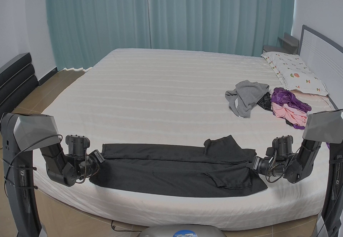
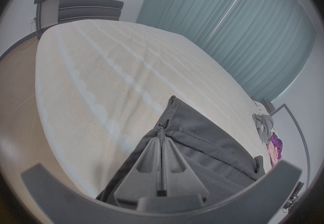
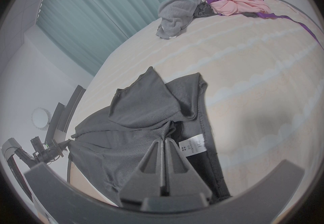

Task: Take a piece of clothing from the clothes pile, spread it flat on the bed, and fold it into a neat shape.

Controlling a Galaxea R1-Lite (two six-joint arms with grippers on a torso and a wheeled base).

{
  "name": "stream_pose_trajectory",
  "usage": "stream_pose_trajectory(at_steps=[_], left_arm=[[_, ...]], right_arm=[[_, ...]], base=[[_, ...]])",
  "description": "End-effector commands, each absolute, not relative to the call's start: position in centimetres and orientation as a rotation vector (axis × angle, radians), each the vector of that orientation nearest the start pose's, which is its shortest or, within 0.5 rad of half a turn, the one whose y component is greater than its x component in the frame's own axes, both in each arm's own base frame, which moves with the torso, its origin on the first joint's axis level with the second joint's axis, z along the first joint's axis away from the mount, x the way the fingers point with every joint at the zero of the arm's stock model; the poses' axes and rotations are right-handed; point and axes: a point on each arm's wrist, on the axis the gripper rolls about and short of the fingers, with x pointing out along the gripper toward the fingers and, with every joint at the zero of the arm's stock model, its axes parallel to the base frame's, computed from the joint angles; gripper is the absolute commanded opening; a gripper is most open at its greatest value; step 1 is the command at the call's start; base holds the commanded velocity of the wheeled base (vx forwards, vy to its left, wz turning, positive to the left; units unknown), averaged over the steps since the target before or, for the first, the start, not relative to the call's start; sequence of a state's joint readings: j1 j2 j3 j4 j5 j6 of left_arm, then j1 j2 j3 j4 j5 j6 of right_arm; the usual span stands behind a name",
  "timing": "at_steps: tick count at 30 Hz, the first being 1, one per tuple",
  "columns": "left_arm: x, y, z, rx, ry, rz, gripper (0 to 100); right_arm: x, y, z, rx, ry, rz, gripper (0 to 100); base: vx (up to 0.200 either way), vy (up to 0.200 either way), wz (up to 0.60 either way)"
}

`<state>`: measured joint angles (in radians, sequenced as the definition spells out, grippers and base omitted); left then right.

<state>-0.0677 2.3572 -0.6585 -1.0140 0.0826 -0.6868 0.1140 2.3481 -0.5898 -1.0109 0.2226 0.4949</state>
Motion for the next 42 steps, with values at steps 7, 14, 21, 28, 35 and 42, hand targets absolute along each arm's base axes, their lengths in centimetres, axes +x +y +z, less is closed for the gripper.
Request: stream_pose_trajectory(at_steps=[7, 14, 21, 28, 35, 42], left_arm=[[34.5, -2.1, -3.8, -0.607, 0.646, 0.253, 0], [34.8, -2.2, -4.6, -0.604, 0.655, 0.258, 0], [34.9, -2.2, -5.0, -0.605, 0.663, 0.259, 100], [34.9, -2.4, -5.0, -0.602, 0.666, 0.256, 100], [34.6, -1.9, -4.5, -0.609, 0.657, 0.267, 100], [34.4, -1.2, -2.8, -0.632, 0.617, 0.272, 100]], right_arm=[[32.5, 3.2, -3.3, 0.525, 0.787, 0.104, 0], [32.7, 3.2, -3.4, 0.523, 0.787, 0.104, 0], [32.6, 3.5, -4.0, 0.518, 0.81, 0.106, 0], [32.6, 3.5, -3.8, 0.52, 0.801, 0.109, 100], [32.8, 2.8, -2.1, 0.542, 0.743, 0.1, 100], [32.9, 1.8, 0.1, 0.61, 0.675, 0.066, 100]], base=[[0.0, 0.0, 0.0], [0.0, 0.0, 0.0], [0.0, 0.0, 0.0], [0.0, 0.0, 0.0], [0.0, 0.0, 0.0], [0.0, 0.0, 0.0]])
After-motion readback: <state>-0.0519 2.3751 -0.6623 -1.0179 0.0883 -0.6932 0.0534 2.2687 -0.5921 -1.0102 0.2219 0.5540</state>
